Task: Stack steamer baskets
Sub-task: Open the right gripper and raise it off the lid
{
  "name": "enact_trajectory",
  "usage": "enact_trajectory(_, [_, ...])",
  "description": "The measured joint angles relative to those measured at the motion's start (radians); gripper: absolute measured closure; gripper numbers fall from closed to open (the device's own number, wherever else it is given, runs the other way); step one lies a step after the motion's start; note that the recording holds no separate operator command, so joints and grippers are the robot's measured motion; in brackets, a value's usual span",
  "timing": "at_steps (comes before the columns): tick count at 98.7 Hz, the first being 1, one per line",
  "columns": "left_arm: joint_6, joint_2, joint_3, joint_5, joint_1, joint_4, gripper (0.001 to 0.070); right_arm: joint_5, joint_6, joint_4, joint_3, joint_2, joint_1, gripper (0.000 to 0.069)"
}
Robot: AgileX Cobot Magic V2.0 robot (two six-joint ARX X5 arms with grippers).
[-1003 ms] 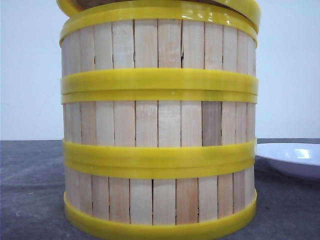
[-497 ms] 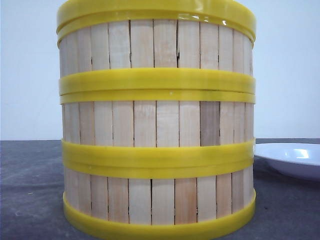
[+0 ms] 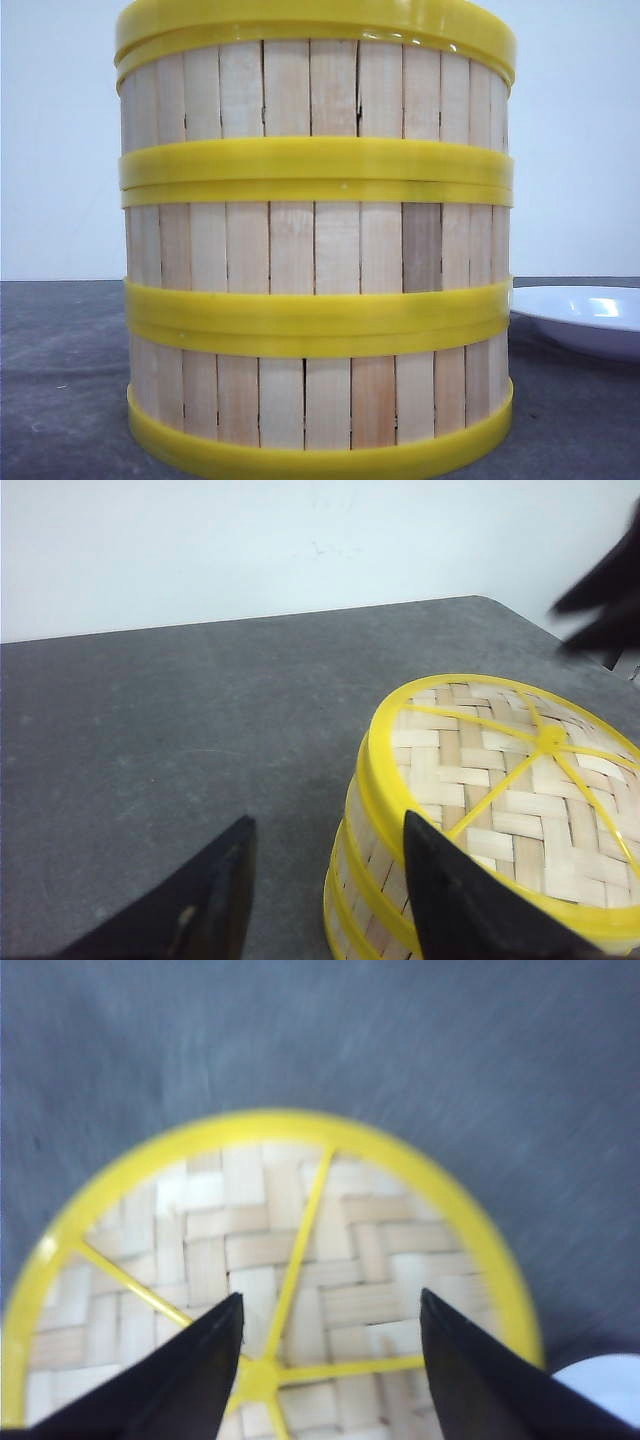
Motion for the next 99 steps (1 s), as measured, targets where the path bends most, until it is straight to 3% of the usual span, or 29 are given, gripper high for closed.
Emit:
enact_trajectory(27, [0.000,0.000,0.000,0.000,0.000,0.002,0.0435,0.130,0.003,-0.003,0.011,-0.216,0.000,0.0330])
enact_trajectory(63, [0.001,0.000,0.000,0.000,0.000,0.024,0.0435,0.293,0.032,-0.153,-0.003,-0.444,0.000,0.0307])
enact_trajectory(77, [0.004,-0.006,-0.024,0.000,0.000,0.038,0.0435,0.312,0.065,-0.152,-0.125,-0.540,0.000,0.0307])
enact_trajectory(99, [0.004,-0.084,-0.172,0.031,0.000,0.093,0.0435,0.332,0.146,-0.061,-0.454,-0.734,0.000,0.0307])
